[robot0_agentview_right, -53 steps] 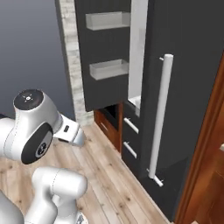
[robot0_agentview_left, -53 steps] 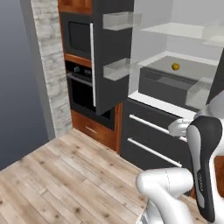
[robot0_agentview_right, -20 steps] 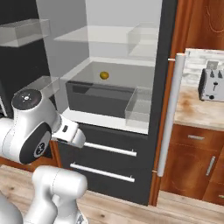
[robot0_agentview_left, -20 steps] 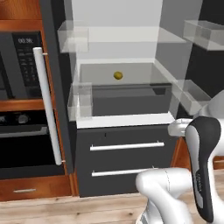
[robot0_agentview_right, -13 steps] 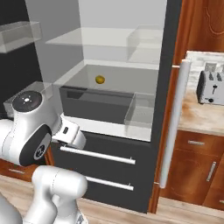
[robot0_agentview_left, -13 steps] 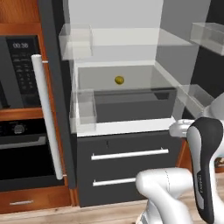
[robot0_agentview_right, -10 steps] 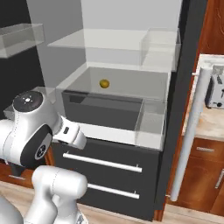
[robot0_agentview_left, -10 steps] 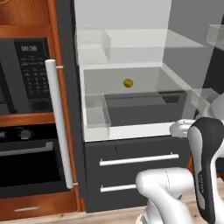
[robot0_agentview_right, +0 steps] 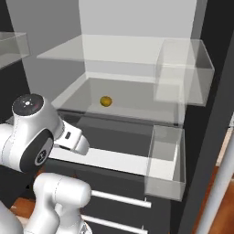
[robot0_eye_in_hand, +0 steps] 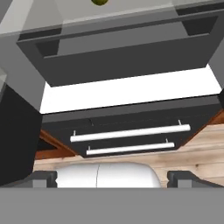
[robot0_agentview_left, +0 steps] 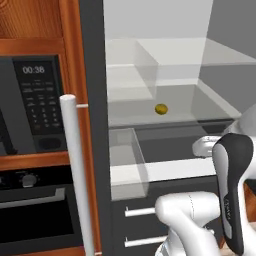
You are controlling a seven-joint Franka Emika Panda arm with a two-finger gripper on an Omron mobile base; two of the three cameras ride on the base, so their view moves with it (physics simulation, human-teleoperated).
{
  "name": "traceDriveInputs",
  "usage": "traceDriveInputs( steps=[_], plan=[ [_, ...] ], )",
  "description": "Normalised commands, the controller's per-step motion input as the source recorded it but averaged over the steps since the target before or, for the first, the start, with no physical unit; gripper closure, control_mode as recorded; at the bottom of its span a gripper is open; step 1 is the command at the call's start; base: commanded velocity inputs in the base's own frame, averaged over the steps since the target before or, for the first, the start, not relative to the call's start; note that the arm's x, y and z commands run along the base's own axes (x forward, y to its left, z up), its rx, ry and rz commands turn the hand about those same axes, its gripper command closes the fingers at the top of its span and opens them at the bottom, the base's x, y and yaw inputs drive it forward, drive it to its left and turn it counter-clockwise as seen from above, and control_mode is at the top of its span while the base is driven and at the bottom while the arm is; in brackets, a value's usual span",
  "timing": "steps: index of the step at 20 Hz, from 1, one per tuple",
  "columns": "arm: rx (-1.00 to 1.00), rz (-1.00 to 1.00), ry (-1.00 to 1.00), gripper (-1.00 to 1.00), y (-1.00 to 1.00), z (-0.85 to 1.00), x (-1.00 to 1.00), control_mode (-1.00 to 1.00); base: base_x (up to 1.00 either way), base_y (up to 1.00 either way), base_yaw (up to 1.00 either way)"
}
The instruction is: Retrieve the apple and orange from the fridge and place them into the bowl on the dining table.
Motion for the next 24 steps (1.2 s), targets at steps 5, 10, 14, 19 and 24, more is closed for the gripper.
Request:
traceDriveInputs(
  steps=[5,10,14,19,24],
  plan=[
    [0.00,0.00,0.00,-1.00,0.00,0.00,0.00,1.00,0.53,-0.01,0.10],
    [0.00,0.00,0.00,-1.00,0.00,0.00,0.00,1.00,0.36,-0.14,0.25],
    [0.00,0.00,0.00,-1.00,0.00,0.00,0.00,1.00,0.13,-0.22,0.16],
    [0.00,0.00,0.00,-1.00,0.00,0.00,0.00,1.00,0.00,-0.45,0.02],
    [0.00,0.00,0.00,-1.00,0.00,0.00,0.00,1.00,0.00,-0.34,0.06]
  ],
)
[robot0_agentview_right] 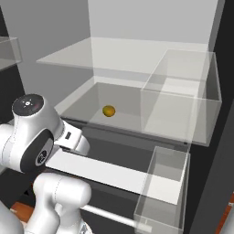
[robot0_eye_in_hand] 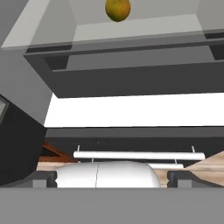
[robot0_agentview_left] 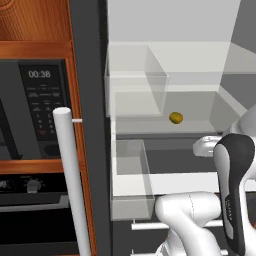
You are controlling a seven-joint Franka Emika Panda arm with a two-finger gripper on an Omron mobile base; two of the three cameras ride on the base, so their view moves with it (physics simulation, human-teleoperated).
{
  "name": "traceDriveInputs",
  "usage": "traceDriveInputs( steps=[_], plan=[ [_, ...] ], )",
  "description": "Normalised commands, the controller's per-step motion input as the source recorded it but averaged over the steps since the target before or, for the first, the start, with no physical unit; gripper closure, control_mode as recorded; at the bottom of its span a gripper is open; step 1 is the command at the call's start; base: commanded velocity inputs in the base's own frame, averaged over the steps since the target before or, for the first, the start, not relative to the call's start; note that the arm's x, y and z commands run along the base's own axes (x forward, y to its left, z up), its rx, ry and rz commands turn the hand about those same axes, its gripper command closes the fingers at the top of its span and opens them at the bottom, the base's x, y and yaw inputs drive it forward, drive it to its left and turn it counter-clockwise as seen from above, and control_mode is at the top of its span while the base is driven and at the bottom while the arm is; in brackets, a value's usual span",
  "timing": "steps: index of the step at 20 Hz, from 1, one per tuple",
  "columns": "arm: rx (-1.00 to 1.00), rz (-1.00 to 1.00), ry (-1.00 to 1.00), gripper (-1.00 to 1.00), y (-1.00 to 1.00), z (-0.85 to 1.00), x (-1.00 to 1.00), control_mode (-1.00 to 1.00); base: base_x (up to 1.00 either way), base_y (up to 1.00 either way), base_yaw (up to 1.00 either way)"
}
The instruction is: Retrieve the apple and orange from the fridge and place them into the bowl on the dining table.
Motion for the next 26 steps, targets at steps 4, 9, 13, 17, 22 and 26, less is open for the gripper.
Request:
traceDriveInputs(
  steps=[4,9,13,17,22,26],
  plan=[
    [0.03,0.02,0.03,-1.00,-0.41,0.00,0.11,-1.00,0.00,0.00,0.00],
    [0.05,0.03,0.00,-1.00,-0.29,0.00,0.45,-1.00,0.00,0.00,0.00],
    [0.00,0.08,-0.05,-1.00,0.00,-0.03,0.79,-1.00,0.00,0.00,0.00],
    [0.00,0.02,-0.16,-1.00,0.00,-0.15,0.48,-1.00,0.00,0.00,0.00],
    [0.00,0.00,-0.02,-1.00,0.00,-0.06,0.57,-1.00,0.00,0.00,0.00],
    [0.00,0.00,0.00,-1.00,0.00,0.00,0.61,-1.00,0.00,0.00,0.00]
  ],
)
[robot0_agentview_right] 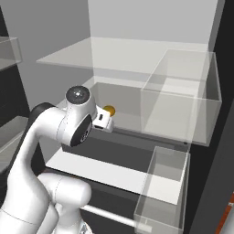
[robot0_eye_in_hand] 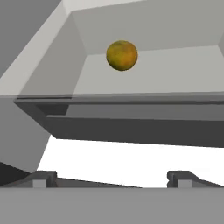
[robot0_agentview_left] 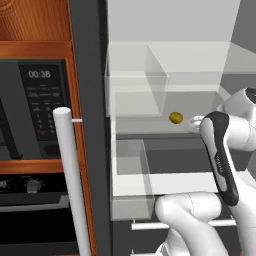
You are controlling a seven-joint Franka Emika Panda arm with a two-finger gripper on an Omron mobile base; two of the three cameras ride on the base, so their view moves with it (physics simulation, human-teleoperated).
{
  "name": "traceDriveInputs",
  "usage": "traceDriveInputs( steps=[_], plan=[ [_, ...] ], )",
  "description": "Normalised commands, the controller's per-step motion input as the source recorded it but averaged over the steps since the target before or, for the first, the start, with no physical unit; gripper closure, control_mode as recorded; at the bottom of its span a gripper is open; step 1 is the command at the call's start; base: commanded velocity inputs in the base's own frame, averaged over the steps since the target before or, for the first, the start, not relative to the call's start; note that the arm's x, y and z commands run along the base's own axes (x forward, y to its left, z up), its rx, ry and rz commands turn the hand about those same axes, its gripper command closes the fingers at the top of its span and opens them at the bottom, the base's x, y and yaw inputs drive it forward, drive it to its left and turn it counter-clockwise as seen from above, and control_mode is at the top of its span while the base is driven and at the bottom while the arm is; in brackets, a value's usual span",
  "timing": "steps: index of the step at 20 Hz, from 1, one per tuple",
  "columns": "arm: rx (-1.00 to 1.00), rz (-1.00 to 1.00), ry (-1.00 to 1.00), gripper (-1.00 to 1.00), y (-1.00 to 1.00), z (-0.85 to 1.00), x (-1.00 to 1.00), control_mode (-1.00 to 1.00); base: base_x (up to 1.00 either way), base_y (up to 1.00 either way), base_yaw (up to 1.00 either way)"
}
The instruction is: Retrieve the apple and orange from the fridge and place them into the bowl on the dining table.
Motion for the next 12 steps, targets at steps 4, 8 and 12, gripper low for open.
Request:
traceDriveInputs(
  steps=[4,8,12],
  plan=[
    [0.00,0.00,0.00,-1.00,0.00,-0.13,0.63,-1.00,0.00,0.00,0.00],
    [0.00,0.00,0.00,-1.00,0.00,-0.20,0.60,-1.00,0.00,0.00,0.00],
    [0.00,0.00,0.00,-1.00,0.00,-0.21,0.51,-1.00,0.00,0.00,0.00]
  ],
)
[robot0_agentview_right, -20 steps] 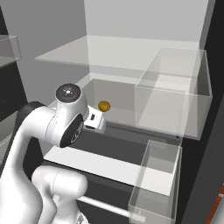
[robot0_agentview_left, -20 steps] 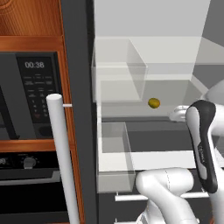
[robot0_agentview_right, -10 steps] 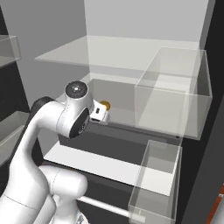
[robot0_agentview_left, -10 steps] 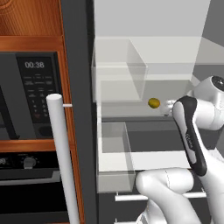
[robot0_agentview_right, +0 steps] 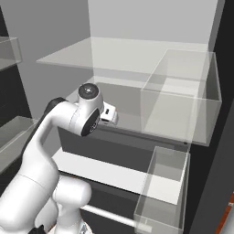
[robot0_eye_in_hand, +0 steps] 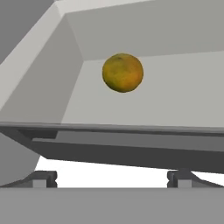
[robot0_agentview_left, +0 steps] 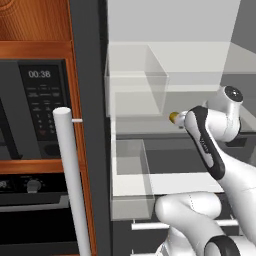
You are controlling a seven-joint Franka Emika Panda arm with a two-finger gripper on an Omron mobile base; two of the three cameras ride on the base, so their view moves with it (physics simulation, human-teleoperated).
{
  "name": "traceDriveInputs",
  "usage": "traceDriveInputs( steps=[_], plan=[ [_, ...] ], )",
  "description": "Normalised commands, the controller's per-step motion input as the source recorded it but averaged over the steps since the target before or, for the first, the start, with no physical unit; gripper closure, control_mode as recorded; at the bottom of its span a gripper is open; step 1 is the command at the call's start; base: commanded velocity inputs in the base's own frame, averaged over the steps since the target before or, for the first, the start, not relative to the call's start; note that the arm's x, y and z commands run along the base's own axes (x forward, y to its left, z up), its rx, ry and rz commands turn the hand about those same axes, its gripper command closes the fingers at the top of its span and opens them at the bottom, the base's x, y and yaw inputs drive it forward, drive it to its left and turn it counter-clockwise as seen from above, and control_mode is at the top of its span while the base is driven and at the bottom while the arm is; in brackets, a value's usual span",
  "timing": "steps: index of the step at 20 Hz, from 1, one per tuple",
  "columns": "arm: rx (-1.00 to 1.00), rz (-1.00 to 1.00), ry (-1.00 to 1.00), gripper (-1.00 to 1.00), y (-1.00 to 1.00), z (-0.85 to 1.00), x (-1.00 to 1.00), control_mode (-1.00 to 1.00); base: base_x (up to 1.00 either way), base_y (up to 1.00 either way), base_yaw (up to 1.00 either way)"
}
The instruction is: Retrieve the apple and orange from the fridge and place them into the bowl on the dining table.
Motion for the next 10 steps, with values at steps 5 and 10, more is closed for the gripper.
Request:
traceDriveInputs(
  steps=[5,10],
  plan=[
    [0.00,0.00,0.00,-1.00,0.00,-0.10,0.51,-1.00,0.00,0.00,0.00],
    [0.00,0.00,0.00,-1.00,0.00,-0.05,0.48,-1.00,0.00,0.00,0.00]
  ],
)
